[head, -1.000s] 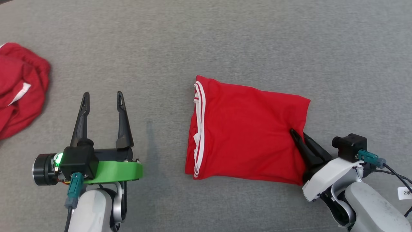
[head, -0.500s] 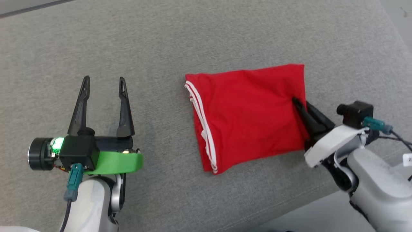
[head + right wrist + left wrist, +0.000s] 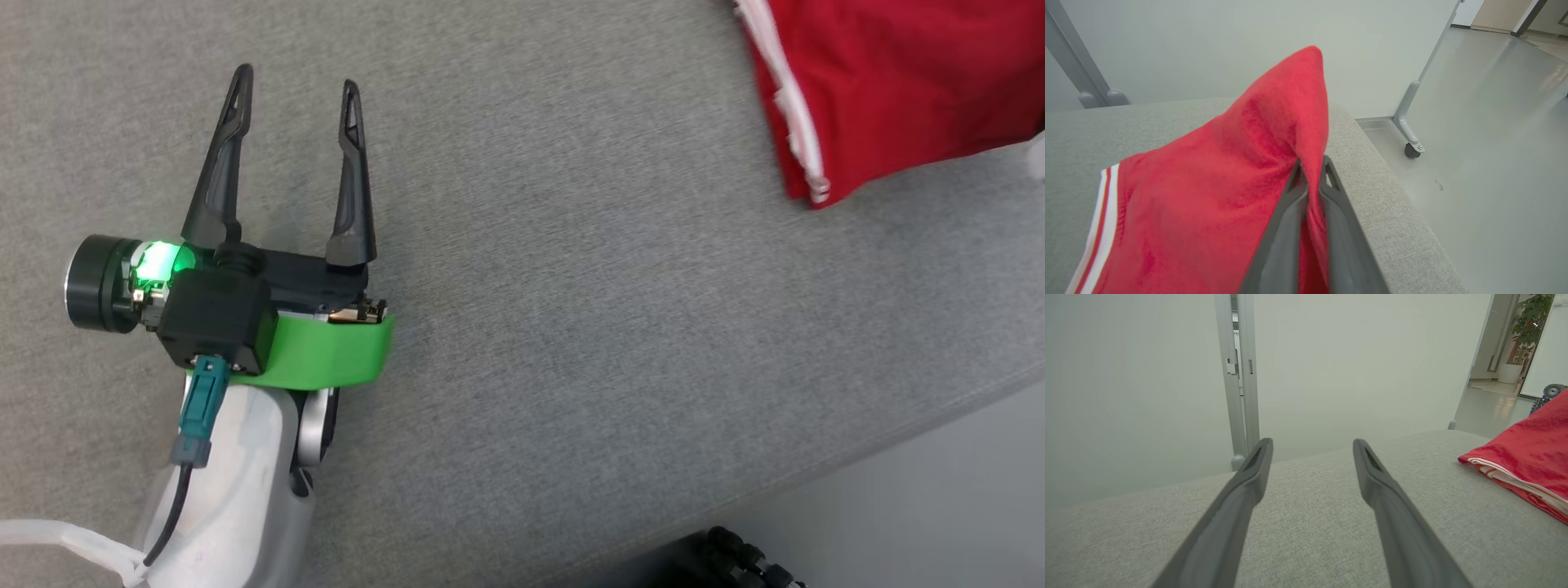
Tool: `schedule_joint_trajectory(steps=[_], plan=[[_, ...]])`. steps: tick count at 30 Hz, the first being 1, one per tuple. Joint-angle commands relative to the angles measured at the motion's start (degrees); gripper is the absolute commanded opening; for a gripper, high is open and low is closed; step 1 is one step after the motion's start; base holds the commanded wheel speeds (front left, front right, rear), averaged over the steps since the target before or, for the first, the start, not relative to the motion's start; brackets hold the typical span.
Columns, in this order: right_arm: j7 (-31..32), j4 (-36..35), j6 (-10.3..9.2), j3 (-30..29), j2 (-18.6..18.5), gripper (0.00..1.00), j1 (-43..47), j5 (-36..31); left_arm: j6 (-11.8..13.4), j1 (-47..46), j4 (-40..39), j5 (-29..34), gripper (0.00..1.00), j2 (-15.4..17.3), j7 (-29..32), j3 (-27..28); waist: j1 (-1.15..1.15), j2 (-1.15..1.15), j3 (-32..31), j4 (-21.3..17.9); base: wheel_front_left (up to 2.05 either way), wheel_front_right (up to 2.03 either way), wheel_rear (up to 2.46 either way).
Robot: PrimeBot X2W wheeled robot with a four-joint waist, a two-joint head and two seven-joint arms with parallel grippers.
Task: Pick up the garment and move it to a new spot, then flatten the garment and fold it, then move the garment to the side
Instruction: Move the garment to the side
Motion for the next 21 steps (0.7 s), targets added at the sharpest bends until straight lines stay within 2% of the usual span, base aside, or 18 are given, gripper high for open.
schedule_joint_trajectory(steps=[1,6,7,8,9,14,16,21], plan=[[-0.25,1.11,-0.12,-1.36,-1.24,0.0,-1.73,-0.01,-0.08,-1.48,-0.29,0.42,1.0,-0.02,-0.37,-0.04,-0.01,0.0,6.75,6.85,0.0,0.0,0.0],[-0.24,5.95,-0.13,-5.67,-5.55,0.0,-3.88,-1.12,0.05,-2.74,-1.04,0.84,1.0,-0.47,-0.7,-1.01,-0.01,0.0,8.57,9.3,0.0,0.0,0.0],[-0.24,7.19,-0.13,-6.41,-6.09,0.06,-4.15,-1.61,0.13,-2.85,-1.1,0.74,1.0,-0.49,-0.75,-1.1,-0.01,0.0,8.69,9.49,0.0,0.0,0.0],[-0.24,8.37,-0.13,-6.72,-6.47,0.44,-4.42,-2.6,0.2,-3.01,-1.06,0.73,1.0,-0.51,-0.81,-1.15,-0.01,0.0,8.73,9.66,0.0,0.0,0.0],[-0.24,8.95,-0.12,-7.33,-6.53,0.98,-4.84,-3.09,0.27,-3.01,-0.99,0.71,1.0,-0.49,-0.88,-1.16,-0.01,0.0,8.68,9.71,0.0,0.0,0.0],[-0.24,10.69,-0.13,-12.75,-5.98,1.0,-2.56,-7.22,0.63,-1.53,0.12,0.23,1.0,0.04,-1.15,-0.85,-0.01,0.0,6.56,9.06,0.0,0.0,0.0],[-0.24,9.02,-0.13,-15.4,-5.4,1.0,-0.29,-9.09,0.89,-0.5,0.68,-0.14,1.0,0.18,-1.17,-0.72,-0.01,0.0,4.97,8.59,0.0,0.0,0.0],[-0.2,-0.45,-0.12,-22.1,0.02,1.0,10.11,-11.75,1.46,3.09,2.69,-1.53,1.0,0.38,-1.37,0.03,-0.01,0.0,-1.08,7.21,0.0,0.0,0.0]])
